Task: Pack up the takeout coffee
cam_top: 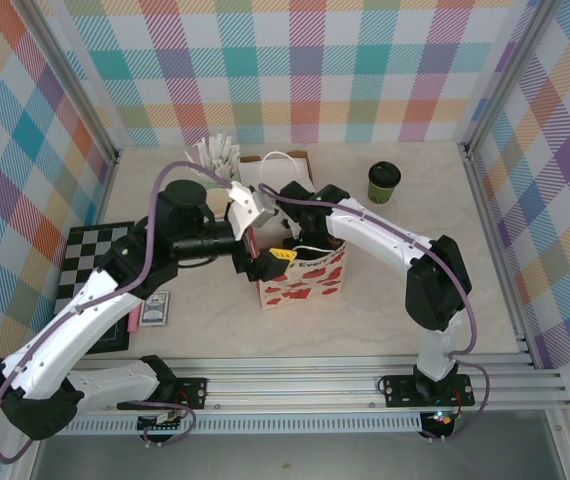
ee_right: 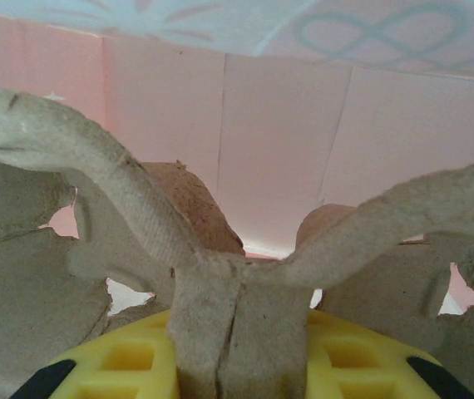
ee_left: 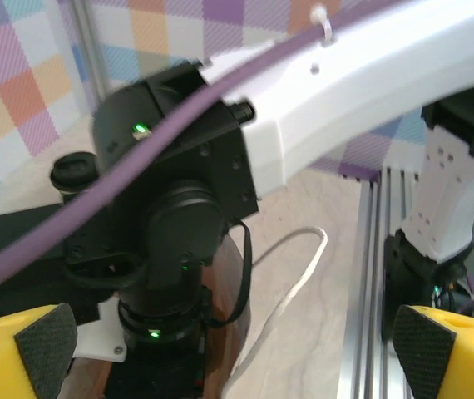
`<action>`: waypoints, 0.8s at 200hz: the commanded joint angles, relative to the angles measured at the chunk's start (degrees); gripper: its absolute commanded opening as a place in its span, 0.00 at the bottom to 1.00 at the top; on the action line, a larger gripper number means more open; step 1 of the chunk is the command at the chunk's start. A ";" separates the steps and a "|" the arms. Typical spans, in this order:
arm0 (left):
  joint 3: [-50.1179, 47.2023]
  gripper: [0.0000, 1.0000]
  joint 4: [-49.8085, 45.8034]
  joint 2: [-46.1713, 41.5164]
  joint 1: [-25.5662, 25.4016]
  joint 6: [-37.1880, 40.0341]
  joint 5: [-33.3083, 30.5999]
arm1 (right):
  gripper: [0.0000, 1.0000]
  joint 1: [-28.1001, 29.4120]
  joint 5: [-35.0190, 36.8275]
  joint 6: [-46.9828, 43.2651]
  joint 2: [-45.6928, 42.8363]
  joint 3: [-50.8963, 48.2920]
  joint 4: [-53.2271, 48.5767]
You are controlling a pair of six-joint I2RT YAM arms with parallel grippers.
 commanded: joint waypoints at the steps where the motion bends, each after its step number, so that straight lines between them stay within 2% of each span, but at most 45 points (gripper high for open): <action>1: 3.63 0.97 -4.46 4.05 -2.45 5.93 0.76 | 0.19 0.69 0.54 1.07 -0.88 2.07 -1.58; 16: 4.86 0.93 -4.60 6.35 -3.73 7.61 1.39 | 0.19 0.75 0.61 1.16 -0.87 2.05 -1.55; 48: 5.88 0.84 -2.66 9.86 -4.70 9.02 -1.49 | 0.19 0.69 0.31 1.16 -0.84 1.90 -1.78; 61: 6.47 0.75 -3.02 10.64 -4.72 9.71 -0.69 | 0.19 0.69 0.18 1.08 -0.71 1.99 -1.78; 86: 6.17 0.43 -2.50 10.21 -4.77 9.98 2.43 | 0.19 0.77 0.00 1.16 -0.37 2.00 -1.72; 96: 6.05 0.34 -2.81 9.87 -4.72 10.07 2.61 | 0.19 0.78 0.07 1.16 -0.27 1.99 -1.70; 129: 5.19 0.16 -3.33 8.24 -4.72 10.01 0.38 | 0.19 0.78 0.41 1.42 -0.10 1.24 -1.40; 145: 4.13 0.02 -1.94 7.22 -4.74 9.37 -0.97 | 0.19 0.78 0.93 1.38 -0.08 0.47 -1.04; 160: 3.08 0.00 0.05 6.23 -4.72 8.43 -2.32 | 0.19 0.83 1.91 1.34 0.08 -0.06 -0.98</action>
